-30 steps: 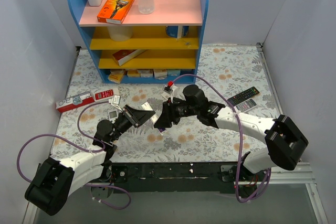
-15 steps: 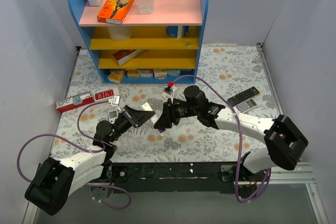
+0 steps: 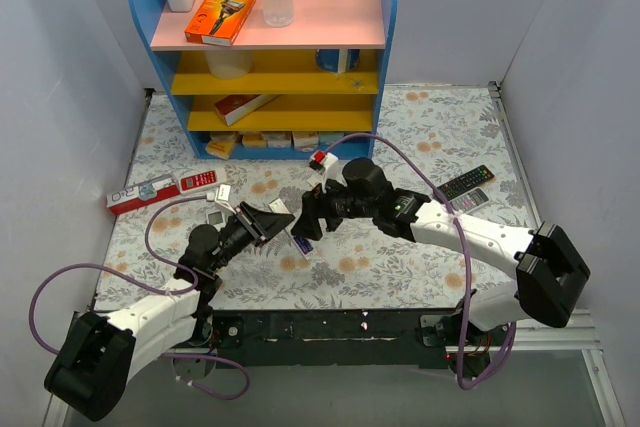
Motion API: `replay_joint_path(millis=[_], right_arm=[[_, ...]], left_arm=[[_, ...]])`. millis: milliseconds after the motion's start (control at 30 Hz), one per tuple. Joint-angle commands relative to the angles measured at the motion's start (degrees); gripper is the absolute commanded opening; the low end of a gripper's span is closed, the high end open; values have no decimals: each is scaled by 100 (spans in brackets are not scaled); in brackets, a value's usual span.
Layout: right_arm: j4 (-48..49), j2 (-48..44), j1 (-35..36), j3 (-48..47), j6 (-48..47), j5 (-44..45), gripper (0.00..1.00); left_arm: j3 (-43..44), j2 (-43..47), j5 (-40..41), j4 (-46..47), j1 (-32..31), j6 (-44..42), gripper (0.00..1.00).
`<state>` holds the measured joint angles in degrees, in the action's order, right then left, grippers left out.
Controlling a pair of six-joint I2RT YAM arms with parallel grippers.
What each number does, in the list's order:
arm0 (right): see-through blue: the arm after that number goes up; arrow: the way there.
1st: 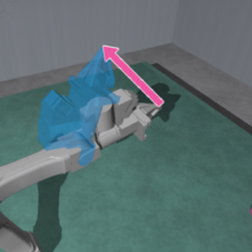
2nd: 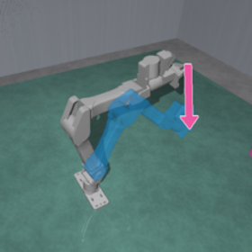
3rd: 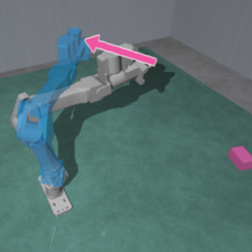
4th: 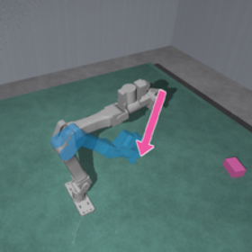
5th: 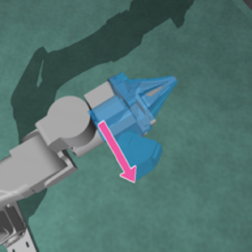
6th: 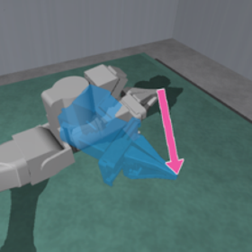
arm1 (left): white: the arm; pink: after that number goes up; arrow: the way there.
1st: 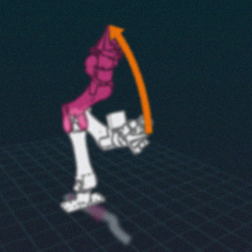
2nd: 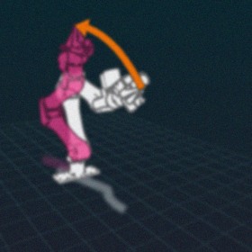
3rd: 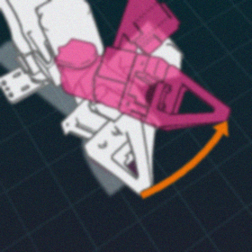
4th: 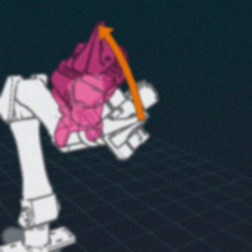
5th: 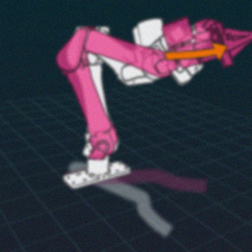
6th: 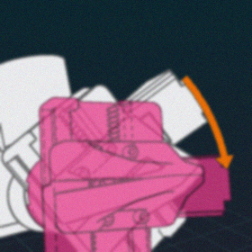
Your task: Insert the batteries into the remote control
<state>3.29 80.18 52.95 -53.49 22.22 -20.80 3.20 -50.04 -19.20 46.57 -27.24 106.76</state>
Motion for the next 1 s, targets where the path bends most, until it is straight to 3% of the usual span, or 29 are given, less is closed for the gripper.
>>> replay_joint_path(millis=[0, 200, 400, 567, 667, 833, 900, 967], right_arm=[[-329, -47, 417, -582, -587, 1250, 78], [-882, 313, 857, -995, -833, 2401, 78], [-1268, 674, 1139, -1224, -947, 2800, 76], [-1410, 823, 1227, -1277, -912, 2889, 67], [-1419, 876, 1297, -1330, -938, 2879, 58], [-1559, 876, 1323, -1357, -1000, 2923, 23], [-1594, 859, 1323, -1348, -1035, 2941, 11], [-1743, 806, 1315, -1357, -1157, 3011, 6]], left_arm=[[277, 153, 311, -639, -18, -226, 0], [286, 126, 364, -701, -27, -173, 0], [286, 214, 461, -798, -18, -147, 0], [278, 284, 487, -833, -18, -112, 0], [269, 285, 514, -842, -18, -120, 0], [286, 197, 488, -789, -26, -120, 0], [312, 197, 470, -824, -26, -155, 8], [356, 223, 461, -894, -18, -261, 18]])
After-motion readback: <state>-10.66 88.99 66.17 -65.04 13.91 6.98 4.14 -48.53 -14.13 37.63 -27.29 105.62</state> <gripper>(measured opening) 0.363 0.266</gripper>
